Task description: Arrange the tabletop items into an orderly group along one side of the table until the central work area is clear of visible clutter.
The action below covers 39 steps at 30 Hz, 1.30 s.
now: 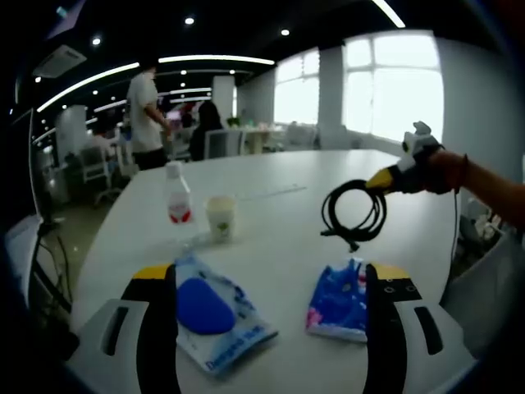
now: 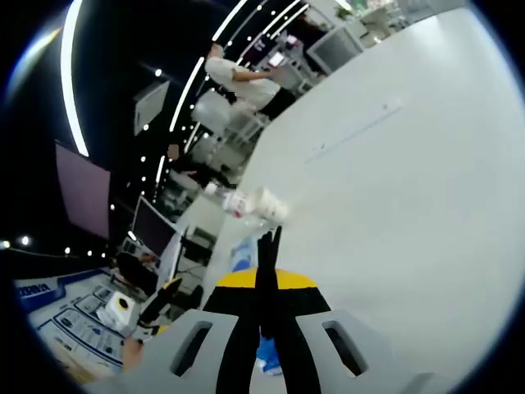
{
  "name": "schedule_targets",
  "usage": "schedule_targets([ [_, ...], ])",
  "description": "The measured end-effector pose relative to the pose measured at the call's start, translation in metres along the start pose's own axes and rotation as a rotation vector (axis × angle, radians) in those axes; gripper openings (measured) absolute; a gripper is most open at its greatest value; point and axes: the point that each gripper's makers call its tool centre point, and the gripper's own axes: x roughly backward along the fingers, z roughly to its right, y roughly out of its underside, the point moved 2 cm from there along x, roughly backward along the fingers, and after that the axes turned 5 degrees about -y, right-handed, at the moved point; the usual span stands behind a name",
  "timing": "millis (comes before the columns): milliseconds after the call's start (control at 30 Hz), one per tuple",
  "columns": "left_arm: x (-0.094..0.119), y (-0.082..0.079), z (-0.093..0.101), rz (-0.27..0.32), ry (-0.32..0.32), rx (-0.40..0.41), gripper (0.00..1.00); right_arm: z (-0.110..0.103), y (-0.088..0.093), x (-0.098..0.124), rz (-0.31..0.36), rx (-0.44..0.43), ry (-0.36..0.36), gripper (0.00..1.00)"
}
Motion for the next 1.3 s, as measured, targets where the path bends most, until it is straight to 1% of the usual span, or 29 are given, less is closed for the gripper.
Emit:
schedule_targets([
  [167, 0.000, 0.001, 0.000, -0.005, 0.001, -0.015, 0.93, 0.008, -0.012, -0.002, 0.009, -0.021, 0.011, 0.04],
  [267, -0.001, 0.003, 0.000, -0.013, 0.006, -0.016, 0.93, 0.014, -0.019, -0.002, 0.014, -0.039, 0.016, 0.04],
  [433, -0.002, 0.001, -0.001, -0.008, 0.005, -0.009, 0.94, 0.027, -0.028, -0.005, 0.012, -0.062, 0.031, 0.04],
  [533, -0.003, 0.004, -0.001, -0.021, 0.005, -0.010, 0.93, 0.031, -0.029, -0.007, 0.010, -0.082, 0.028, 0.04],
  [667, -0.003, 0.004, -0.003, -0.023, 0.000, -0.004, 0.93, 0.037, -0.031, -0.010, 0.009, -0.102, 0.029, 0.04],
  [1000, -0.005, 0.008, -0.004, -0.041, -0.008, -0.003, 0.92, 0.064, -0.037, -0.016, 0.015, -0.132, 0.081, 0.04],
  [1167, -0.006, 0.009, -0.006, -0.049, -0.015, 0.001, 0.92, 0.075, -0.036, -0.023, 0.001, -0.140, 0.100, 0.04],
  [1300, -0.008, 0.009, -0.004, -0.048, -0.009, -0.007, 0.91, 0.085, -0.038, -0.026, -0.012, -0.137, 0.121, 0.04],
])
